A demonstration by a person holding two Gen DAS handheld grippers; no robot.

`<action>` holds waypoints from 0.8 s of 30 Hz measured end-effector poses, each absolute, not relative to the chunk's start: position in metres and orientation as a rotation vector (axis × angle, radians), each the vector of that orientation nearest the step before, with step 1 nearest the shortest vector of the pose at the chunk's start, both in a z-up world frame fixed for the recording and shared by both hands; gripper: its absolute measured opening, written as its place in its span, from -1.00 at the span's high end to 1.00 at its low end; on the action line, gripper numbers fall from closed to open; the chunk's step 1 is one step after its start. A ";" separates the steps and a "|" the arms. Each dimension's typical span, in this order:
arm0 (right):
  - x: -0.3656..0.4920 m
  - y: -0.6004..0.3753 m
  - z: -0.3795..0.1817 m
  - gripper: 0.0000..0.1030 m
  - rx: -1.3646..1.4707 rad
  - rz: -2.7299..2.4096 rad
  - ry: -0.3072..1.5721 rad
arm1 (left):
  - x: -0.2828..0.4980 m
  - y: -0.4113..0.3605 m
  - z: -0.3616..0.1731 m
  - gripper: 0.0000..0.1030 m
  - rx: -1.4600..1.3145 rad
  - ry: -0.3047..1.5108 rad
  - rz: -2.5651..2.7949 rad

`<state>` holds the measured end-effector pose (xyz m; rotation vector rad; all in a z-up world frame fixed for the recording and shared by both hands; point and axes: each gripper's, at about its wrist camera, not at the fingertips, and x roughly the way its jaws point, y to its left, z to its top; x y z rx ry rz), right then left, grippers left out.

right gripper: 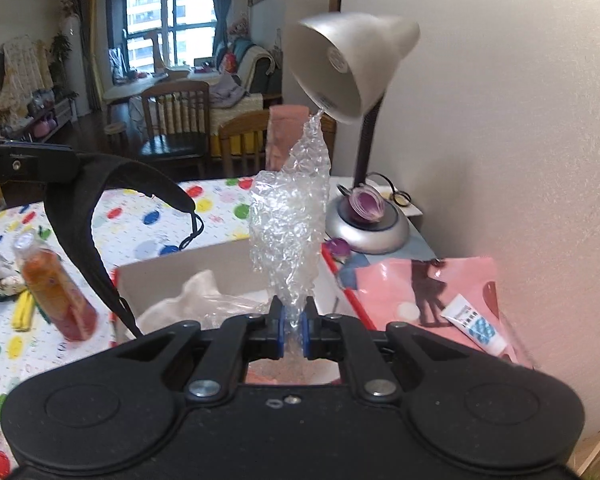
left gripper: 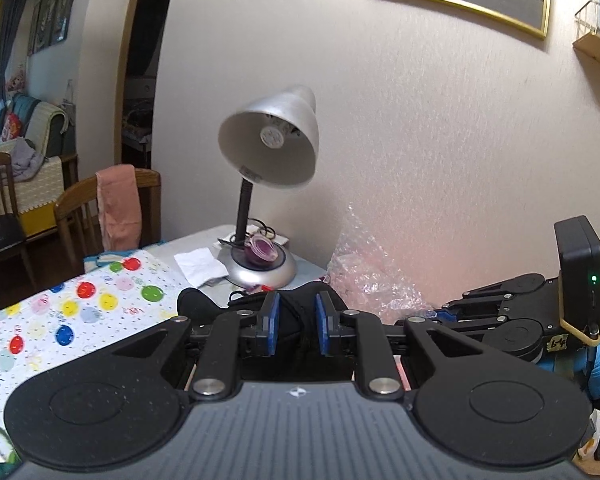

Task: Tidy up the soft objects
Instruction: 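Lift and carry the black mask and bubble wrap with both grippers into the red box, then open both grippers to drop the mask and bubble wrap into the box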

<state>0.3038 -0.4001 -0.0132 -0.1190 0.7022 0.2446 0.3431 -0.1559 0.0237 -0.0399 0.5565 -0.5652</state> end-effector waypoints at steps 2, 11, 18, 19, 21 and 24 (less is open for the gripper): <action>0.312 -0.403 -0.022 0.86 -0.125 0.236 0.727 | 0.351 -0.163 0.015 0.64 -0.037 0.579 -0.565; 0.343 -0.394 -0.078 0.86 -0.165 0.238 0.856 | 0.381 -0.180 -0.041 0.64 0.000 0.699 -0.527; 0.354 -0.381 -0.103 0.86 -0.203 0.260 0.906 | 0.392 -0.179 -0.071 0.64 0.024 0.767 -0.500; 0.356 -0.380 -0.106 0.86 -0.203 0.259 0.912 | 0.394 -0.179 -0.074 0.64 0.022 0.778 -0.496; 0.362 -0.380 -0.113 0.85 -0.198 0.262 0.923 | 0.395 -0.177 -0.081 0.64 0.021 0.799 -0.489; 0.364 -0.377 -0.120 0.82 -0.198 0.269 0.928 | 0.396 -0.176 -0.091 0.64 0.021 0.827 -0.480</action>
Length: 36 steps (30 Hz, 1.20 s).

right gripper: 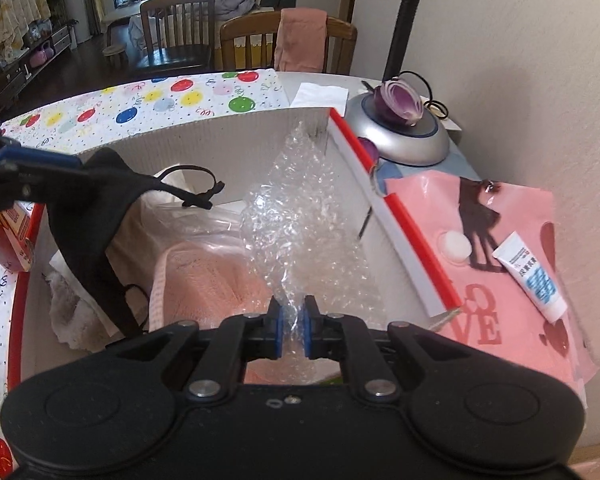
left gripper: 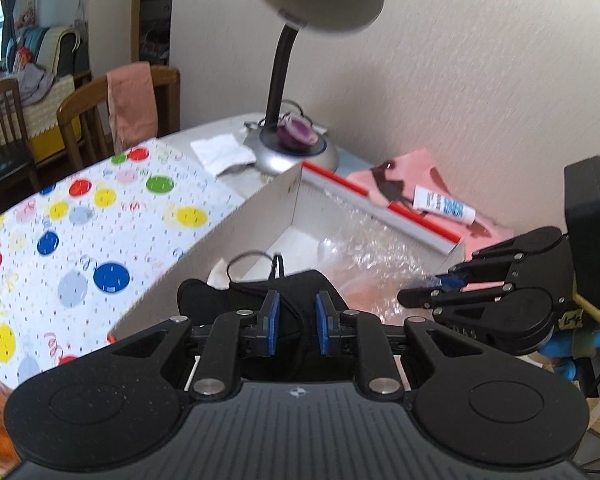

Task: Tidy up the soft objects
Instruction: 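Open both grippers to drop the mask and bubble wrap into the box, then withdraw both tools from the box back over the table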

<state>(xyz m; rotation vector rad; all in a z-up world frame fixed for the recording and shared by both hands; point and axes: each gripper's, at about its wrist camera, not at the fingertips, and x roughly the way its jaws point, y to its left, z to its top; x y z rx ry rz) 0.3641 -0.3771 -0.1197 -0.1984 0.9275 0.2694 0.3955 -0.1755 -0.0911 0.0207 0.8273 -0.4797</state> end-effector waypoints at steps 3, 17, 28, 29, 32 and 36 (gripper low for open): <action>0.365 -0.374 -0.124 0.72 -0.199 0.277 0.929 | 0.395 -0.175 -0.100 0.64 0.025 0.856 -0.475; 0.356 -0.375 -0.119 0.13 -0.167 0.272 0.898 | 0.386 -0.172 -0.121 0.60 0.015 0.924 -0.469; 0.338 -0.379 -0.100 -0.32 -0.118 0.284 0.859 | 0.367 -0.171 -0.112 -0.62 -0.009 0.889 -0.512; 0.335 -0.380 -0.097 -0.38 -0.111 0.284 0.853 | 0.364 -0.170 -0.110 -0.62 -0.012 0.884 -0.515; 0.325 -0.380 -0.089 -0.46 -0.091 0.290 0.830 | 0.356 -0.168 -0.104 -0.62 -0.011 0.869 -0.520; 0.312 -0.380 -0.076 -0.57 -0.065 0.292 0.795 | 0.344 -0.159 -0.094 -0.62 -0.025 0.837 -0.516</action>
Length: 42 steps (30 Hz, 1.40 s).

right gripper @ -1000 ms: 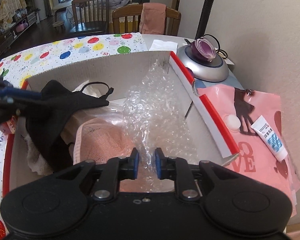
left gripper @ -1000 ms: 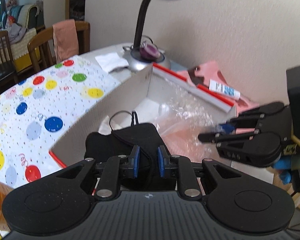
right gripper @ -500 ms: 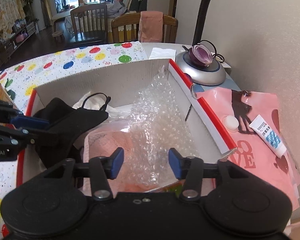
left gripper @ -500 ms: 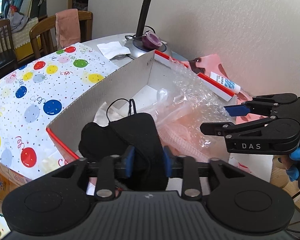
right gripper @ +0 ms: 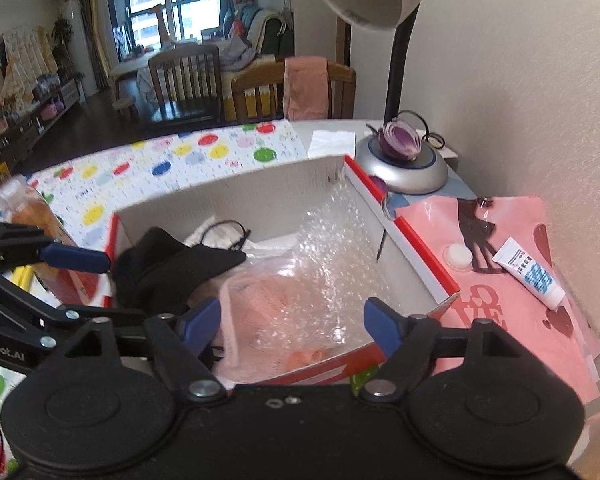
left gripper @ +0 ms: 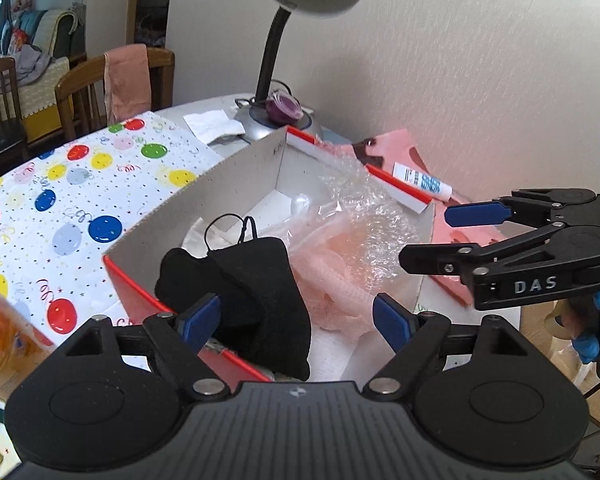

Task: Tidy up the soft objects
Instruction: 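Withdraw both tools from the box back over the table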

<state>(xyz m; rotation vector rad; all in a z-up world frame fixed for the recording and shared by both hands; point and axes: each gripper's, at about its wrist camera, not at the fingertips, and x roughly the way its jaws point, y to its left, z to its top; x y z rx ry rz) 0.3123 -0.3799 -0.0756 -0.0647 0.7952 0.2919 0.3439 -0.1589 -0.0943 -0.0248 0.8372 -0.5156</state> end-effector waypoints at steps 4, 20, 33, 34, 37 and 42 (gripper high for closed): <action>0.298 -0.376 -0.061 -0.63 -0.043 0.294 0.761 | 0.331 -0.146 -0.081 -0.62 -0.040 0.800 -0.514; 0.227 -0.312 -0.006 -0.96 0.012 0.378 0.620 | 0.257 -0.054 -0.029 -0.65 -0.104 0.663 -0.481; 0.188 -0.228 0.002 -1.00 0.068 0.490 0.595 | 0.188 0.049 -0.017 -1.00 -0.111 0.588 -0.326; 0.187 -0.221 0.002 -1.00 0.066 0.496 0.598 | 0.184 0.055 -0.018 -1.00 -0.094 0.584 -0.302; 0.183 -0.199 0.001 -1.00 0.055 0.509 0.606 | 0.168 0.072 -0.024 -1.00 -0.057 0.557 -0.271; 0.179 -0.168 -0.003 -1.00 0.047 0.525 0.633 | 0.151 0.099 -0.039 -1.00 -0.042 0.573 -0.283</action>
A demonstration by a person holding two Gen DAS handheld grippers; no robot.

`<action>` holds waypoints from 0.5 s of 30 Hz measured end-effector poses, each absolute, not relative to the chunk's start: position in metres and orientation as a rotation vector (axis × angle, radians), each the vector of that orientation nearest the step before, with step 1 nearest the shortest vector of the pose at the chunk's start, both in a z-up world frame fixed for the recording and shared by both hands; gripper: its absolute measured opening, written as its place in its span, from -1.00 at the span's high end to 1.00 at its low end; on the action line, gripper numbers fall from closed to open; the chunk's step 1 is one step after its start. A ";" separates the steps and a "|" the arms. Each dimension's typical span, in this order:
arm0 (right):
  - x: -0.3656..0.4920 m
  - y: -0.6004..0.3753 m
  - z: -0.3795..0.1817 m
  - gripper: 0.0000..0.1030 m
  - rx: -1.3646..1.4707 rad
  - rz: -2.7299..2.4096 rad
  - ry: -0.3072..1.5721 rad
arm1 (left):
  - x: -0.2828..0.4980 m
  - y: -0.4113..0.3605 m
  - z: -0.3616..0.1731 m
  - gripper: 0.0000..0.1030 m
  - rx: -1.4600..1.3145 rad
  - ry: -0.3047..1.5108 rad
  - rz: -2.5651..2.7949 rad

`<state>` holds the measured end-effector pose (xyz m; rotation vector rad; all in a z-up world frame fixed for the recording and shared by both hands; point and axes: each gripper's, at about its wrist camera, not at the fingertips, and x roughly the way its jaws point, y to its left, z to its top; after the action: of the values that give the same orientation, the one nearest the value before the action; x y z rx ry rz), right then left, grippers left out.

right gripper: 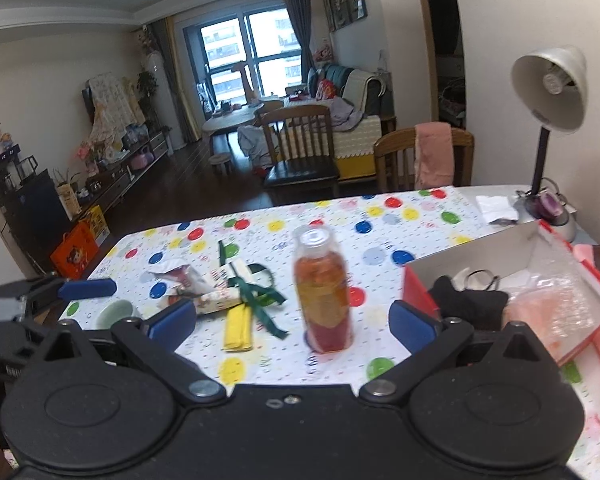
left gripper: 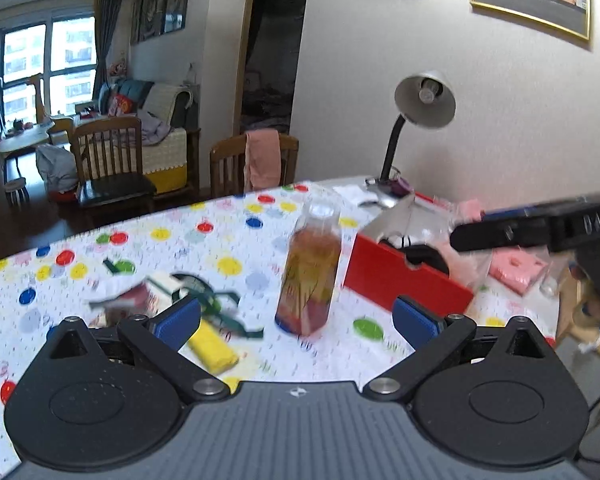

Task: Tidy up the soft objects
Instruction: 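Withdraw both tools from the box back over the table, then grasp the purple-green sponge with the left gripper while the right grasps the yellow cloth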

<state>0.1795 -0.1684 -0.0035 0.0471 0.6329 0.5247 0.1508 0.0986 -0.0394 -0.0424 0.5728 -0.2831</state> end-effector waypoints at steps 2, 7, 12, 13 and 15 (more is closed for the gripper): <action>0.179 -0.156 -0.006 -1.00 0.040 0.532 0.645 | 0.146 0.110 -0.048 -1.00 -0.045 0.591 -0.298; 0.179 -0.129 -0.016 -1.00 0.026 0.546 0.687 | 0.136 0.143 -0.066 -1.00 -0.046 0.639 -0.343; 0.177 -0.105 -0.030 -1.00 0.019 0.551 0.725 | 0.136 0.171 -0.077 -1.00 0.004 0.680 -0.420; 0.178 -0.101 -0.033 -1.00 0.017 0.552 0.733 | 0.137 0.174 -0.078 -1.00 0.034 0.689 -0.433; 0.179 -0.093 -0.038 -1.00 0.012 0.552 0.744 | 0.143 0.179 -0.082 -1.00 0.094 0.714 -0.468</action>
<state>0.1789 -0.0931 -0.0381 0.0121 0.7443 0.5520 0.1427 0.1785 -0.0818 0.0936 0.7141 -0.4678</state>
